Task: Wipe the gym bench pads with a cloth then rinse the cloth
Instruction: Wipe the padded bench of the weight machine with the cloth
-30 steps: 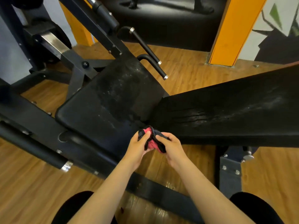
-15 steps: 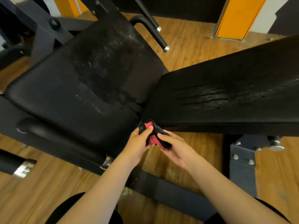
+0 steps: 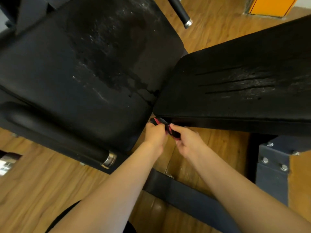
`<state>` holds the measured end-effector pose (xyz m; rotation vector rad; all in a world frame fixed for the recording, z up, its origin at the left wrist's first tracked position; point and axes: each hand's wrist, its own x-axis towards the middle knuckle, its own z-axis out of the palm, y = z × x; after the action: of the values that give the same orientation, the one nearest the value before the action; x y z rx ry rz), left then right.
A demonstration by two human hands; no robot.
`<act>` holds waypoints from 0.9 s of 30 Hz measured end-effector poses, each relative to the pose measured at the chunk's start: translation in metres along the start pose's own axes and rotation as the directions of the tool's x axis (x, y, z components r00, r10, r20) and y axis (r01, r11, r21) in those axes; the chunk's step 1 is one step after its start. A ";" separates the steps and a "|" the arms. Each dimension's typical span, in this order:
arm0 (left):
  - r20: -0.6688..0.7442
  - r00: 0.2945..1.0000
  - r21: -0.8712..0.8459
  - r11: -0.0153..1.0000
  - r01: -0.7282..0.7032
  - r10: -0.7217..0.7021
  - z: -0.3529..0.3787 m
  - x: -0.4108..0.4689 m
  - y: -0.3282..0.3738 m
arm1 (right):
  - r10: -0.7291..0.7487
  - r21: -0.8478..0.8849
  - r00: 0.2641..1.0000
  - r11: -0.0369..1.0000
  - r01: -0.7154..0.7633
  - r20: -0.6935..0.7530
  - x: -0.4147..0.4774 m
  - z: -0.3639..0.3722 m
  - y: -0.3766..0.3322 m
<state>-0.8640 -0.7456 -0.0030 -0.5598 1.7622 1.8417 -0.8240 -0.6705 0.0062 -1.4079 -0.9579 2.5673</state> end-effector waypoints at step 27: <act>0.064 0.992 0.123 0.986 -0.114 0.107 -0.008 -0.027 0.014 | 0.098 0.123 0.995 0.988 -0.094 -0.023 -0.015 -0.002 0.002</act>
<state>-0.8528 -0.7565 0.0244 -0.3634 1.8893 1.7849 -0.8128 -0.6763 0.0152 -1.4882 -0.7332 2.6144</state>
